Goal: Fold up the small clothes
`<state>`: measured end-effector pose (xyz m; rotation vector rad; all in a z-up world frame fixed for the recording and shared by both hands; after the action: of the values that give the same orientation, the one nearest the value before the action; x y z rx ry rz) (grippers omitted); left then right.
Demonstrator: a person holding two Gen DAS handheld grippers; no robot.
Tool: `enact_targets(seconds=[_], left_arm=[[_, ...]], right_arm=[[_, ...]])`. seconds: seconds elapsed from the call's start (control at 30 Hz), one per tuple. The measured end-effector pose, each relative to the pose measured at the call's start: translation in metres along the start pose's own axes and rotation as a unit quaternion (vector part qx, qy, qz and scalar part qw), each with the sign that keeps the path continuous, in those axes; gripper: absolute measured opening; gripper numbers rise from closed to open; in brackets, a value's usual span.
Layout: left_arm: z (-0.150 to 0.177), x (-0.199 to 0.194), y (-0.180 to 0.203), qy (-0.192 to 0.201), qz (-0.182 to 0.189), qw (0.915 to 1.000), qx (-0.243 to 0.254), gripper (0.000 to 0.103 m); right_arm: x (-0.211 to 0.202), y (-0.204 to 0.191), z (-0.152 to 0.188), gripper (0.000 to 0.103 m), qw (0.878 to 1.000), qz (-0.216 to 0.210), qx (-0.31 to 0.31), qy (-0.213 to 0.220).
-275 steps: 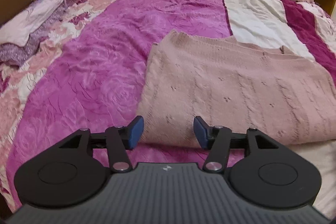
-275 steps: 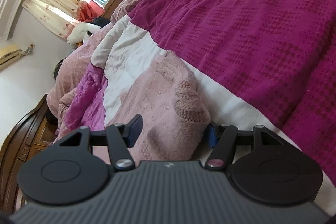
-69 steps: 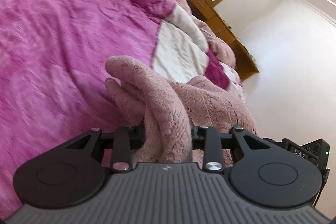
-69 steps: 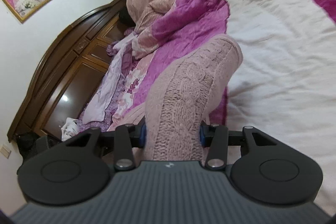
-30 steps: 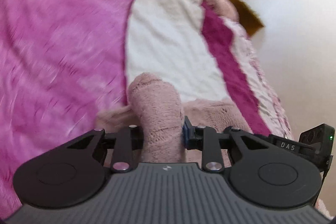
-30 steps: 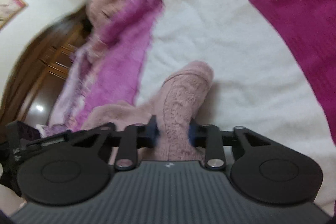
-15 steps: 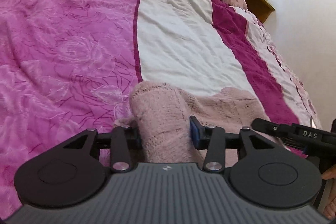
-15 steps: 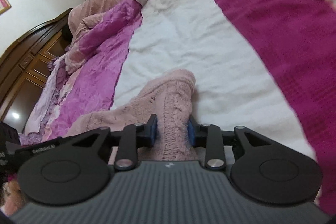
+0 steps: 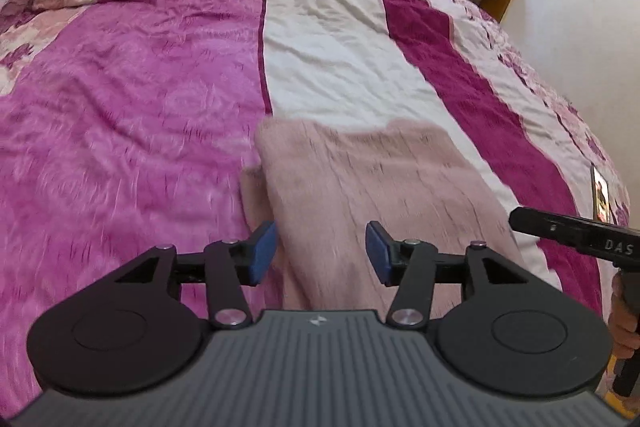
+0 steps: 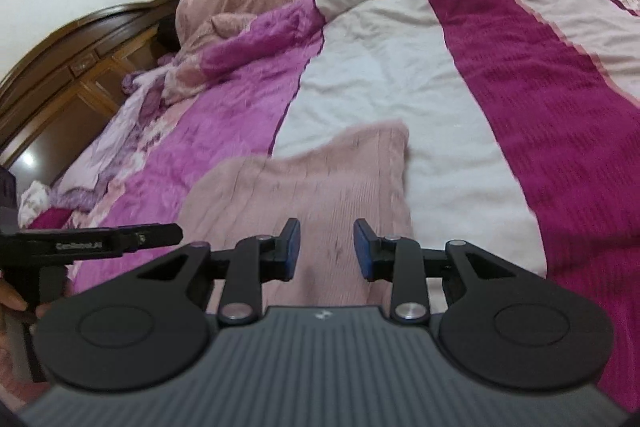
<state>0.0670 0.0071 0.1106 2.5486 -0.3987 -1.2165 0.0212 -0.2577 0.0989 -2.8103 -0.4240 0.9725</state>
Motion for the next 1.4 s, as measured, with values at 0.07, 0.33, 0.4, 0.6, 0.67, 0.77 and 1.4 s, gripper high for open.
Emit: enact_targets(seconds=[0.07, 0.33, 0.4, 0.6, 0.67, 0.77, 1.4], left_arm=[[0.014, -0.006, 0.001, -0.005, -0.009, 1.0, 0.0, 0.058], [0.053, 0.011, -0.012, -0.009, -0.087, 0.9961, 0.01, 0.07], [0.056, 0.01, -0.016, -0.005, -0.091, 0.9958, 0.001, 0.074], [0.058, -0.003, -0.006, 0.006, -0.098, 0.9951, -0.005, 0.074], [0.06, -0.012, 0.0, 0.009, -0.101, 0.9948, -0.003, 0.074], [0.069, -0.022, 0.011, 0.007, -0.103, 0.9946, 0.008, 0.074], [0.131, 0.004, 0.033, -0.033, -0.145, 0.9888, 0.001, 0.079]], right_arm=[[-0.003, -0.007, 0.008, 0.034, 1.0, 0.005, -0.011, -0.009], [0.006, -0.029, 0.037, 0.033, 0.998, 0.032, -0.047, -0.018], [0.008, -0.032, 0.04, 0.033, 0.997, 0.039, -0.062, -0.015], [0.0, -0.028, 0.037, 0.034, 0.998, 0.043, -0.041, -0.005], [-0.006, -0.029, 0.037, 0.047, 0.998, 0.047, -0.042, 0.0], [-0.017, -0.036, 0.04, 0.069, 0.996, 0.062, -0.06, 0.002], [-0.013, -0.037, 0.086, 0.073, 0.988, 0.113, -0.064, -0.081]])
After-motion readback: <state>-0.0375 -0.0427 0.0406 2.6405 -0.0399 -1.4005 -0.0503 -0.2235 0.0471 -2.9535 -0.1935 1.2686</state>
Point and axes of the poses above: each gripper's, at about its wrist camera, not at the fingertips, and x roughly the way its jaws point, y to its right, z to its underside, the point moved 2 cm from there along x, roughly the way its jaws point, and after that the axes turned 13 degrees about -x, right-handed, at the moved point
